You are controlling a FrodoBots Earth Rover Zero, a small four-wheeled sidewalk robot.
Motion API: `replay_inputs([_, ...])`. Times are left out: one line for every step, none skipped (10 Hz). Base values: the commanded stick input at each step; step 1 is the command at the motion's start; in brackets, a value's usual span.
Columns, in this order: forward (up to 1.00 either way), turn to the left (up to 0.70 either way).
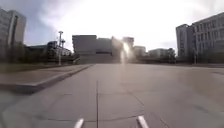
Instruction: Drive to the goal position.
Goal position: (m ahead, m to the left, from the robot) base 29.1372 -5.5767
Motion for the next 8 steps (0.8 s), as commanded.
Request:
replay_inputs([1.0, 0.0])
replay_inputs([1.0, 0.0])
replay_inputs([1.0, 0.0])
replay_inputs([1.0, 0.0])
replay_inputs([1.0, 0.0])
replay_inputs([1.0, 0.0])
replay_inputs([1.0, 0.0])
replay_inputs([1.0, 0.0])
